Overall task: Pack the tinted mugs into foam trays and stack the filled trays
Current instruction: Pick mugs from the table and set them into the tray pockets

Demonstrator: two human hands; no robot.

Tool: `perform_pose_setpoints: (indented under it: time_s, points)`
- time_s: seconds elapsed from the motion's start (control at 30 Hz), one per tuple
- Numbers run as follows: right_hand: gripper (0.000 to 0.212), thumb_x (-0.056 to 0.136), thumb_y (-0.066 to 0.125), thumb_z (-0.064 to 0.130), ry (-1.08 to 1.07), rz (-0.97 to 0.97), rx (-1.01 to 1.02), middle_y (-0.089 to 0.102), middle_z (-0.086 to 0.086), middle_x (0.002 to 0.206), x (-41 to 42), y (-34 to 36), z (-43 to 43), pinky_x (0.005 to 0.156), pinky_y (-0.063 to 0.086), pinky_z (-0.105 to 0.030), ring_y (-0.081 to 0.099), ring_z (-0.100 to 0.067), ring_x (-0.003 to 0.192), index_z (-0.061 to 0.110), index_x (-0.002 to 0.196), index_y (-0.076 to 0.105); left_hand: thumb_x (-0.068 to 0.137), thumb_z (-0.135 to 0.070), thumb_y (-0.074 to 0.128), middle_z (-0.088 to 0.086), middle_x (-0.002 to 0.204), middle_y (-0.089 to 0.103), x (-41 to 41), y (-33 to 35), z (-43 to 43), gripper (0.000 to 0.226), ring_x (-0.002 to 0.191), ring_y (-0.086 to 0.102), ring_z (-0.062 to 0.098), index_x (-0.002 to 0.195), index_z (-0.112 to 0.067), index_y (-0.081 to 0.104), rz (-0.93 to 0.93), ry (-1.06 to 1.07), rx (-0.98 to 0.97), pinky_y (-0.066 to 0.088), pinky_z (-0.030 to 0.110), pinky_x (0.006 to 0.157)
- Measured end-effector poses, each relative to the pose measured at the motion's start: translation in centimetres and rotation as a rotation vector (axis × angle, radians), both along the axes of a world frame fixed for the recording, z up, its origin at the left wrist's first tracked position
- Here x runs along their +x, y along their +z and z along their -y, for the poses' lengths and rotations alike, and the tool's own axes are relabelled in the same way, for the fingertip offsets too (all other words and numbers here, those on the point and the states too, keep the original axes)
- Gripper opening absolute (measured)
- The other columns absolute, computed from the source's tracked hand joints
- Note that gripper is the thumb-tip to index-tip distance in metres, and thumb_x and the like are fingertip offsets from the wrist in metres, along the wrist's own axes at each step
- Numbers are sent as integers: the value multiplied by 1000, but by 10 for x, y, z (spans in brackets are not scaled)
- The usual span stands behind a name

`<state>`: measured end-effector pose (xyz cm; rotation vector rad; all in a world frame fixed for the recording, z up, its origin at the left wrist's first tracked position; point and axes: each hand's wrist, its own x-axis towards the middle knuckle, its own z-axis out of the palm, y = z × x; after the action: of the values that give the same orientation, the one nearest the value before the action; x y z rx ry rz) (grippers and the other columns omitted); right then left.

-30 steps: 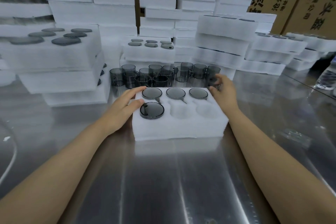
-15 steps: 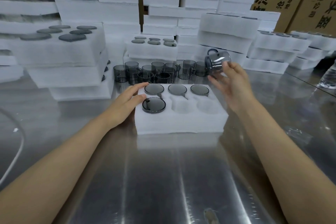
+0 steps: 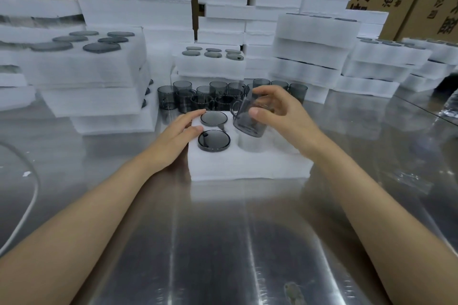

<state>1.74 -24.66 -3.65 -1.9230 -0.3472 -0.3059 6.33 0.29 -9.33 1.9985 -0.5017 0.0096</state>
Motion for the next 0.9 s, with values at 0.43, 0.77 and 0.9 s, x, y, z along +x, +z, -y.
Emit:
perform_pose_setpoints:
  time_s: [0.43, 0.77, 0.9]
  points:
    - [52, 72, 73, 51, 49, 142, -580, 56, 14, 100, -8, 5, 5, 76, 43, -19, 55, 1, 85, 30, 120, 65, 83, -53, 45, -21, 143, 41, 0, 0, 0, 48, 134, 34, 1, 131, -53, 44, -33, -3, -15, 26, 30, 112]
    - [82, 76, 61, 69, 157, 140, -626, 29, 23, 149, -14, 2, -1, 111, 26, -20, 29, 5, 136, 40, 146, 30, 85, -51, 44, -18, 145, 41, 0, 0, 0, 55, 134, 35, 4, 140, -44, 43, -28, 5, -3, 25, 36, 116]
    - [86, 81, 44, 71, 187, 146, -864, 19, 16, 158, -13, -3, -4, 117, 11, -19, 12, 6, 141, 28, 152, 22, 87, -49, 45, -18, 143, 42, -1, -1, 0, 52, 130, 38, 1, 139, -44, 44, -19, 6, -4, 26, 37, 116]
